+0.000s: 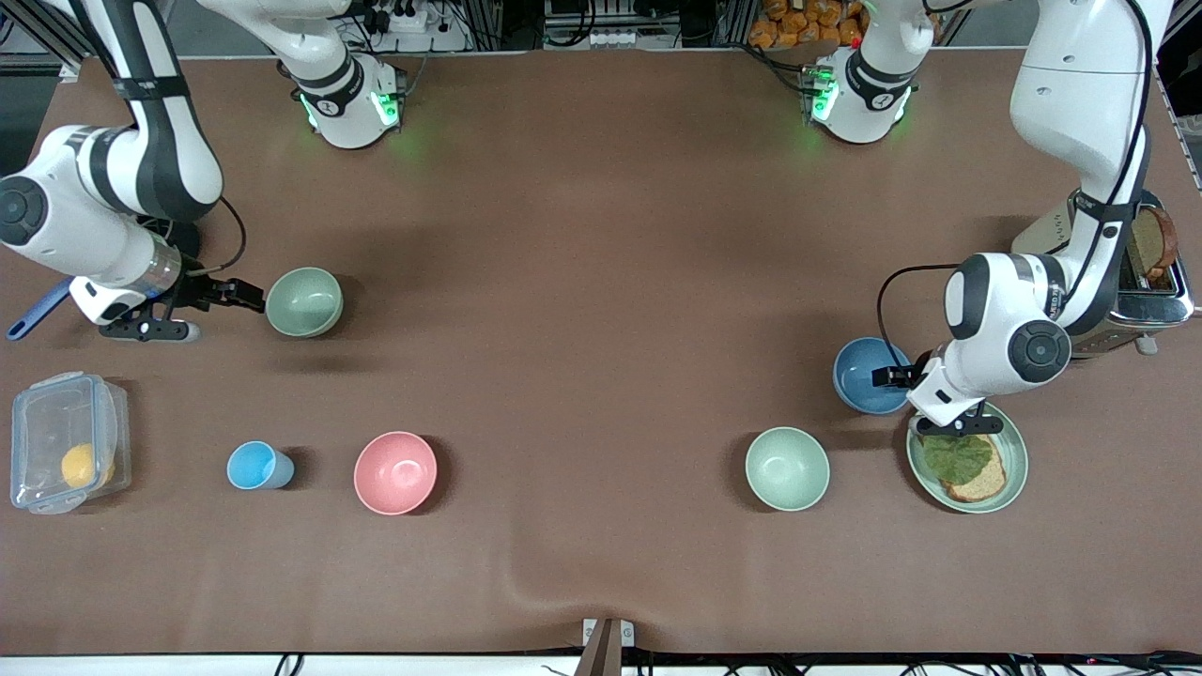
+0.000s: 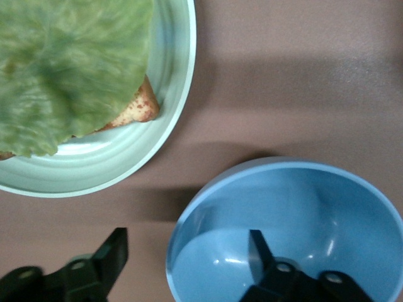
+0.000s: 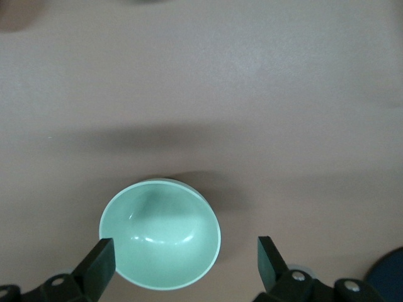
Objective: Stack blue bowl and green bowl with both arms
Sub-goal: 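Lower the left gripper onto the blue bowl while the right gripper reaches the green bowl, then grasp the blue bowl with the left gripper while the right grasps the green bowl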
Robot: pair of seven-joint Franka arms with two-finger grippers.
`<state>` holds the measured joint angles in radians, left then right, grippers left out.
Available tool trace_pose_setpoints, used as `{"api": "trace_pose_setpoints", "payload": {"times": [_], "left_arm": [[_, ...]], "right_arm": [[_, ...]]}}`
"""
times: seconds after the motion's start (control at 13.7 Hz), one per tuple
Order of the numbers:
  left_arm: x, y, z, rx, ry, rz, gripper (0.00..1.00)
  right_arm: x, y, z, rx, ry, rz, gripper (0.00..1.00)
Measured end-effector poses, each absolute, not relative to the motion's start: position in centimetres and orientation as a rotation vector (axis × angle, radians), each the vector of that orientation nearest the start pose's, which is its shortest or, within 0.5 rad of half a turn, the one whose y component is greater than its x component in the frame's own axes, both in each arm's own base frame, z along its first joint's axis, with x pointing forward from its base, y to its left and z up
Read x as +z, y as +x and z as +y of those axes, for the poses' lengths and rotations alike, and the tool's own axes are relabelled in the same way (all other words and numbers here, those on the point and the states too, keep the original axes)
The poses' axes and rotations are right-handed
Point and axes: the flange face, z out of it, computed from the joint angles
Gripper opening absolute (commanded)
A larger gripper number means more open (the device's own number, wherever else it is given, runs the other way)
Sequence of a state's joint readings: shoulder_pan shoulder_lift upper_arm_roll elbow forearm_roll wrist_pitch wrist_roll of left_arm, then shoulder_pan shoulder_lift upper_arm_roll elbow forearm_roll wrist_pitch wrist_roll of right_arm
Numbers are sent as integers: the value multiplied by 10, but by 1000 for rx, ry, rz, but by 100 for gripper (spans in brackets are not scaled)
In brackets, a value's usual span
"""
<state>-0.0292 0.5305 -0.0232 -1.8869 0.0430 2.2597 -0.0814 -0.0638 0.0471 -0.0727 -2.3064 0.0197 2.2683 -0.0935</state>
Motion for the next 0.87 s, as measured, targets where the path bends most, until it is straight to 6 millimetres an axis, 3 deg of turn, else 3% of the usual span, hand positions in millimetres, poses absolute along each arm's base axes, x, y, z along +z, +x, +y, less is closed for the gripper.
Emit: {"api": "trace_pose_setpoints", "payload": {"times": [0.44, 0.87], "left_arm": [[210, 616, -34, 245, -3104, 5, 0], [217, 618, -35, 234, -3111, 8, 0]], "right_arm": [[260, 479, -68, 9, -3136, 63, 100], [223, 469, -73, -52, -3151, 38, 81]]}}
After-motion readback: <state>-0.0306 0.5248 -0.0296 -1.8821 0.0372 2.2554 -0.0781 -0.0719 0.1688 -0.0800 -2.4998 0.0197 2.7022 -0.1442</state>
